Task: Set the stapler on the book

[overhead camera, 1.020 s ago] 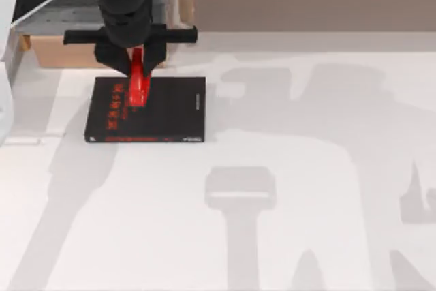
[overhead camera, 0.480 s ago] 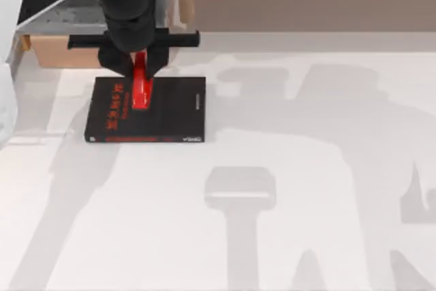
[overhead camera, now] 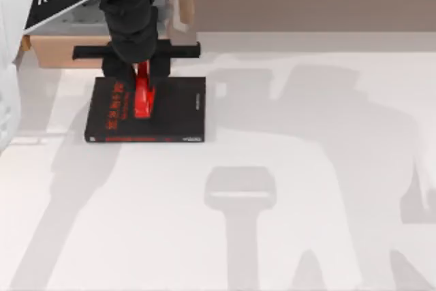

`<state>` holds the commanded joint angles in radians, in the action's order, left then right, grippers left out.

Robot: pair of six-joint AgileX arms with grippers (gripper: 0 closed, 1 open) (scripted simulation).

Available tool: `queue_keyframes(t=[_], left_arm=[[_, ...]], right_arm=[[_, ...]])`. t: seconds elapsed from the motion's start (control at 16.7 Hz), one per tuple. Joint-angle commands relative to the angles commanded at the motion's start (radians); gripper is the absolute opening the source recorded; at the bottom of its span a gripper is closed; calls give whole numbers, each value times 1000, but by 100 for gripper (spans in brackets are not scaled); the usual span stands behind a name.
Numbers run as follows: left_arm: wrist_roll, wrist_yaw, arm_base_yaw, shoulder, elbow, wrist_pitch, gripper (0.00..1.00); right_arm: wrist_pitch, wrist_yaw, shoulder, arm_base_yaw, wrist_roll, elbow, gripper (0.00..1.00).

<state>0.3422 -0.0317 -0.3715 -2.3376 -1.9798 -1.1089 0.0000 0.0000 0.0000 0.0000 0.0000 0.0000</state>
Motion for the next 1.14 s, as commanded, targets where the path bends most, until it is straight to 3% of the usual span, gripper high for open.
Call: queue_keyframes(t=[0.78,1.14], left_arm=[[0,0,0,0,0,0,98],[0,0,0,0,0,0,100]], right_arm=[[0,0,0,0,0,0,100],[0,0,0,0,0,0,100]])
